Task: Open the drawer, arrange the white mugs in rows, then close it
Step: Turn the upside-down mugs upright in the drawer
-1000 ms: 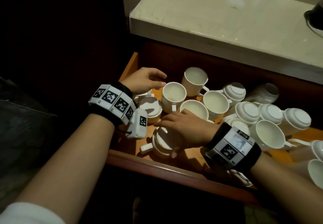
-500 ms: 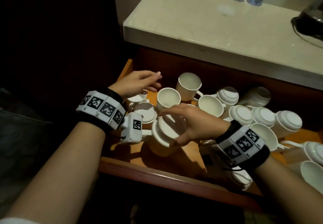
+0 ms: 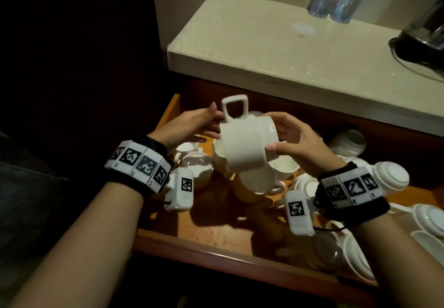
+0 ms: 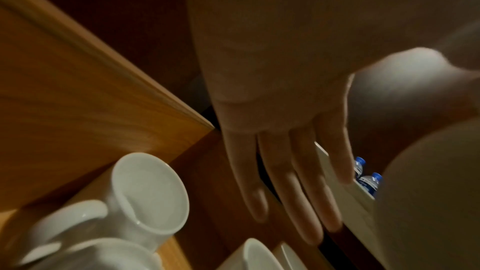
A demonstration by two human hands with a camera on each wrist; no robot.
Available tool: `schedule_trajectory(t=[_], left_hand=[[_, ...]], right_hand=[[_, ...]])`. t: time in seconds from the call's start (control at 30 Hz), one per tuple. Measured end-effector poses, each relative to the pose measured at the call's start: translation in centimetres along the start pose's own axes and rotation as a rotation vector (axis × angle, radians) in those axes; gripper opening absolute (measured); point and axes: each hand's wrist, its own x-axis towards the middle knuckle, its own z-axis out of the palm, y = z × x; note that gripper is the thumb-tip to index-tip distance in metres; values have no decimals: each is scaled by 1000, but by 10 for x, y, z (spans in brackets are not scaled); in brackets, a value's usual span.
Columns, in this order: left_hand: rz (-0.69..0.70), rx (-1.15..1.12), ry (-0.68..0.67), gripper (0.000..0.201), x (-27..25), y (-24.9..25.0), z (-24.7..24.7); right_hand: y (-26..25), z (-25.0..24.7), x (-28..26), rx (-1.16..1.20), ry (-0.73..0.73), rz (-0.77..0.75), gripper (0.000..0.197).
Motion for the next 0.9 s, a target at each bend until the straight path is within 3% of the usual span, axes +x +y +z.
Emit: schedule_trajectory(t=[0.07, 0.13, 0.33, 0.47, 0.6, 0.7, 0.77, 0.9], left_hand=[[17, 38, -88, 98, 0, -1, 1], [52, 20, -141, 116, 3, -4, 1], [157, -212, -190, 94, -2, 0, -7], [185, -262, -106, 71, -4, 4, -6], [224, -185, -70, 87, -1, 1, -7], [216, -105, -114, 104, 3, -1, -7], [191, -23, -151, 109, 3, -2, -7], [148, 63, -203, 96, 1, 1, -4]], right_hand=[[1, 5, 1, 136, 53, -12, 58], [2, 12, 2, 229, 92, -9, 57], [6, 33, 4, 303, 110, -2, 56], [10, 35, 6, 169, 109, -13, 53], [7, 24, 12, 96, 65, 79, 86], [4, 20, 15, -66, 80, 172, 112], [0, 24, 15, -234, 65, 214, 106], [-12, 28, 15, -419, 94, 222, 89]])
